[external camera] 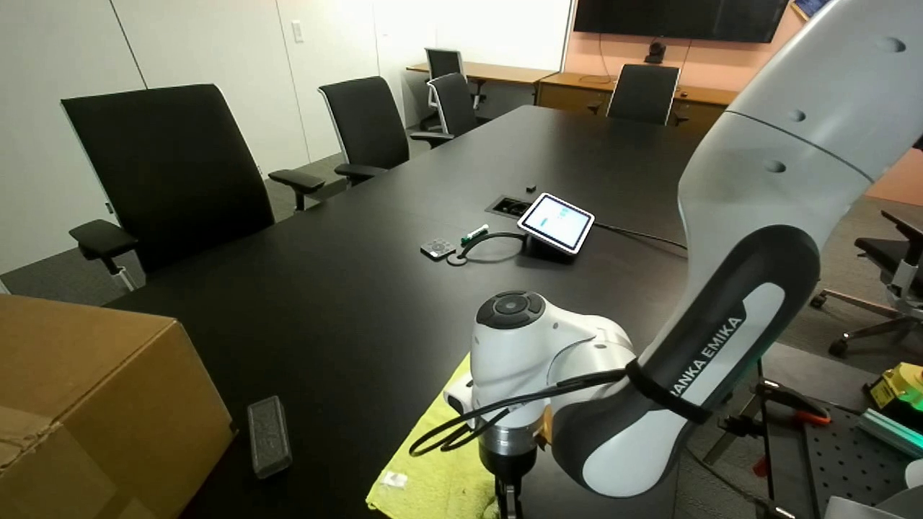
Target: Fold the towel in half
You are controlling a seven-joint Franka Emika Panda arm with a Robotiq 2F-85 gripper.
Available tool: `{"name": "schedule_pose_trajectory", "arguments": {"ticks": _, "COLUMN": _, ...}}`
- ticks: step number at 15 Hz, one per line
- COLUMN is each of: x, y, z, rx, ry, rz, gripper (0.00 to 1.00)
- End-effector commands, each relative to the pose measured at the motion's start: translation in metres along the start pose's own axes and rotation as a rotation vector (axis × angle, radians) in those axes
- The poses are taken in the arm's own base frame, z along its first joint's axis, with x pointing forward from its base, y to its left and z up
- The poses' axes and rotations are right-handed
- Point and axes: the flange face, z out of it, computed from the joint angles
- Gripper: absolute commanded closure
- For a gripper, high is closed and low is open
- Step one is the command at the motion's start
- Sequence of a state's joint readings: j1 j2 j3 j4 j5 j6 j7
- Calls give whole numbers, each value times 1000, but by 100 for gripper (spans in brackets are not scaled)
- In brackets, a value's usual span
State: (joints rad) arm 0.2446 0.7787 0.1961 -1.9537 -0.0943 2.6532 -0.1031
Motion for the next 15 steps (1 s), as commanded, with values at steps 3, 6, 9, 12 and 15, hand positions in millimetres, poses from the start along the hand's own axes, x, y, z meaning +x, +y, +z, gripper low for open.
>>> {"name": "schedule_pose_trajectory", "arguments": {"ticks": 3, "x": 2, "y": 0, "z": -13, "rx": -39, "ry": -18, "rz": 14, "gripper": 94}}
{"name": "schedule_pose_trajectory", "arguments": {"ticks": 6, "x": 1, "y": 3, "z": -24, "rx": -55, "ry": -27, "rz": 12, "gripper": 94}}
{"name": "schedule_pose_trajectory", "arguments": {"ticks": 9, "x": 2, "y": 4, "z": -44, "rx": -86, "ry": -49, "rz": 0, "gripper": 94}}
{"name": "schedule_pose_trajectory", "arguments": {"ticks": 12, "x": 9, "y": 6, "z": -65, "rx": -131, "ry": -62, "rz": -17, "gripper": 94}}
{"name": "schedule_pose_trajectory", "arguments": {"ticks": 15, "x": 26, "y": 10, "z": -78, "rx": -190, "ry": -52, "rz": -29, "gripper": 95}}
